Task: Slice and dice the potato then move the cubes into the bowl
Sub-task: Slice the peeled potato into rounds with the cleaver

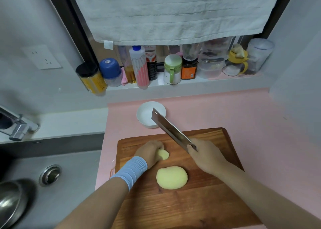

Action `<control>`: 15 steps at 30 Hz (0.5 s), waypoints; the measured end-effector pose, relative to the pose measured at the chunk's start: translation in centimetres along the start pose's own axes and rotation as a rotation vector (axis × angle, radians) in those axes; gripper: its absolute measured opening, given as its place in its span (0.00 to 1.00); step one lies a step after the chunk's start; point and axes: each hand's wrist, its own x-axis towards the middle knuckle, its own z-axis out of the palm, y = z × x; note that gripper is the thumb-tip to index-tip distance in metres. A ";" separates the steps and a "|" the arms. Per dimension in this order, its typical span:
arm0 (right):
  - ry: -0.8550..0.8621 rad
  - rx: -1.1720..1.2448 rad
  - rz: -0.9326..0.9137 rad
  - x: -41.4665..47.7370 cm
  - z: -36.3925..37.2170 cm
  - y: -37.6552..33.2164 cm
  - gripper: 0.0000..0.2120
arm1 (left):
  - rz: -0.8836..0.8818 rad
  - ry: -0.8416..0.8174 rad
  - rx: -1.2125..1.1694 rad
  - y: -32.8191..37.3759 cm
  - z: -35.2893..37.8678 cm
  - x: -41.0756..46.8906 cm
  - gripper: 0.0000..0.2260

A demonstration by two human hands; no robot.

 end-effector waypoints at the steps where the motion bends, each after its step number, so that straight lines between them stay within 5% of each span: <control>1: -0.004 0.001 0.003 0.1 0.2 -0.3 0.17 | -0.032 0.056 -0.086 -0.5 -0.3 -0.3 0.07; 6: -0.040 0.005 -0.008 0.9 1.5 -2.0 0.14 | -0.103 0.425 0.023 -5.3 -1.9 -1.9 0.03; 15: -0.064 -0.053 -0.013 1.0 2.9 -3.7 0.12 | -0.104 0.275 0.023 -8.0 -0.5 -4.3 0.13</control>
